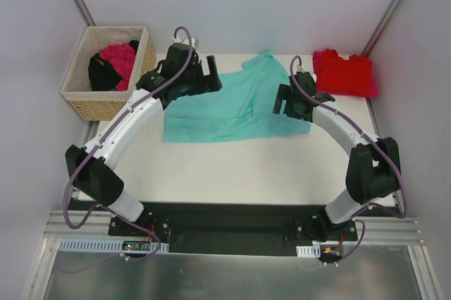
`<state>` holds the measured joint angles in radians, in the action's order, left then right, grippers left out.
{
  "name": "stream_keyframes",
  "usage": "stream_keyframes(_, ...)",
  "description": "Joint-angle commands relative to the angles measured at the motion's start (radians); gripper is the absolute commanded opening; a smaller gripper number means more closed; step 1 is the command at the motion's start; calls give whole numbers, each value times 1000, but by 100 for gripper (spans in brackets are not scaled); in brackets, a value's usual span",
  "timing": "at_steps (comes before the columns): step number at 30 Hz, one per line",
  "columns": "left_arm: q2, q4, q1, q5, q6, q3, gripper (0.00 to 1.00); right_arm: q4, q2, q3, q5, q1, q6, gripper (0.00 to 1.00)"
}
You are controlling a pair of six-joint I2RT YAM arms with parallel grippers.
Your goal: Fold and stack the t-shirts
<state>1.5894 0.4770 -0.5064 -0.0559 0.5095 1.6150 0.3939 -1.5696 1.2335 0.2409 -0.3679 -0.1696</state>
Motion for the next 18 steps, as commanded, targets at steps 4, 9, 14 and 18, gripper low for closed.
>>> stream_keyframes(4, -129, 270, 89, 378, 41, -259, 95, -58, -53, -5, -132, 40, -62, 98)
stream_keyframes(9, -141, 177, 95, 353, 106, -407, 95, -63, -78, 6, -150, 40, -73, 98)
stream_keyframes(14, -76, 75, 98, 355, 156, -471, 95, -58, -75, -11, -134, 41, -71, 98)
stream_keyframes(18, -14, -17, 98, 331, 164, -483, 95, -69, -75, -26, -138, 55, -70, 98)
